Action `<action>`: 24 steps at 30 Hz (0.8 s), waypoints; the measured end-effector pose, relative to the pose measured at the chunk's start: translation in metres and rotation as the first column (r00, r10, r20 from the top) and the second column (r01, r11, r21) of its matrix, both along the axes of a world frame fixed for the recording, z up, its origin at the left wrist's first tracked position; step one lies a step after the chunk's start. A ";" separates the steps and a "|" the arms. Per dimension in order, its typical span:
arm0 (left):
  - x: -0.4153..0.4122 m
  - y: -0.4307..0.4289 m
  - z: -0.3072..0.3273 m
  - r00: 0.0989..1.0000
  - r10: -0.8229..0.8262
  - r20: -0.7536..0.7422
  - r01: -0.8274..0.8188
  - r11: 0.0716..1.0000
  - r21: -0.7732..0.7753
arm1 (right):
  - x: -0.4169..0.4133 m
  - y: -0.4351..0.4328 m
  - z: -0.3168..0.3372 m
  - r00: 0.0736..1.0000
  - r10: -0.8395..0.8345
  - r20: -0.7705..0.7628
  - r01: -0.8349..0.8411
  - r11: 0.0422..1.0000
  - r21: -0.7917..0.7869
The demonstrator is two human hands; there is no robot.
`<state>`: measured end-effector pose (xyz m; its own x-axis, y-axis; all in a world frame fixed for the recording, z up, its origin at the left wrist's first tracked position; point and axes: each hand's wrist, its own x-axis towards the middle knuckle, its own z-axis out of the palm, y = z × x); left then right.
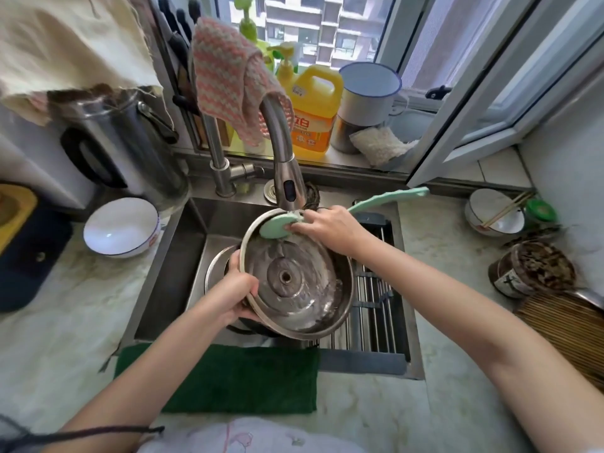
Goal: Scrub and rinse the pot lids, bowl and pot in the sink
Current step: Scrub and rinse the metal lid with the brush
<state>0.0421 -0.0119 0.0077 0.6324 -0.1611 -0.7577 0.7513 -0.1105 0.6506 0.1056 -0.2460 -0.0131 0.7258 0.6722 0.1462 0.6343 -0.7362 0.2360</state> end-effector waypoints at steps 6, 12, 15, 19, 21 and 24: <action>0.008 0.018 0.011 0.998 0.028 0.049 -0.029 0.999 0.025 | -0.016 0.000 0.005 0.632 -0.530 -0.566 0.515 0.833 -0.205; 0.000 0.009 0.015 0.997 -0.034 0.067 0.031 0.998 0.046 | -0.016 0.008 -0.007 0.949 -0.274 -0.153 0.297 0.943 0.148; -0.001 0.010 0.018 0.995 -0.055 0.079 0.051 0.997 0.060 | -0.009 0.016 -0.005 0.993 -0.118 0.019 0.113 0.979 0.170; 0.006 0.022 0.025 0.989 0.056 0.138 -0.062 0.997 0.040 | -0.013 0.015 0.002 0.874 -0.402 -0.273 0.440 0.893 0.096; 0.007 0.024 0.026 0.976 0.140 0.168 -0.141 0.990 -0.008 | -0.025 0.018 0.003 0.746 -0.519 -0.418 0.558 0.829 -0.033; 0.004 0.022 0.019 0.951 0.214 0.222 -0.213 0.977 -0.028 | -0.046 0.034 0.000 0.502 -0.506 -0.701 0.690 0.723 -0.028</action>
<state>0.0464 0.0099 0.0269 0.8048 -0.0066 -0.5935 0.5932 0.0390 0.8041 0.0595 -0.2117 -0.0134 0.9043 0.0503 -0.4239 -0.0663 -0.9644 -0.2559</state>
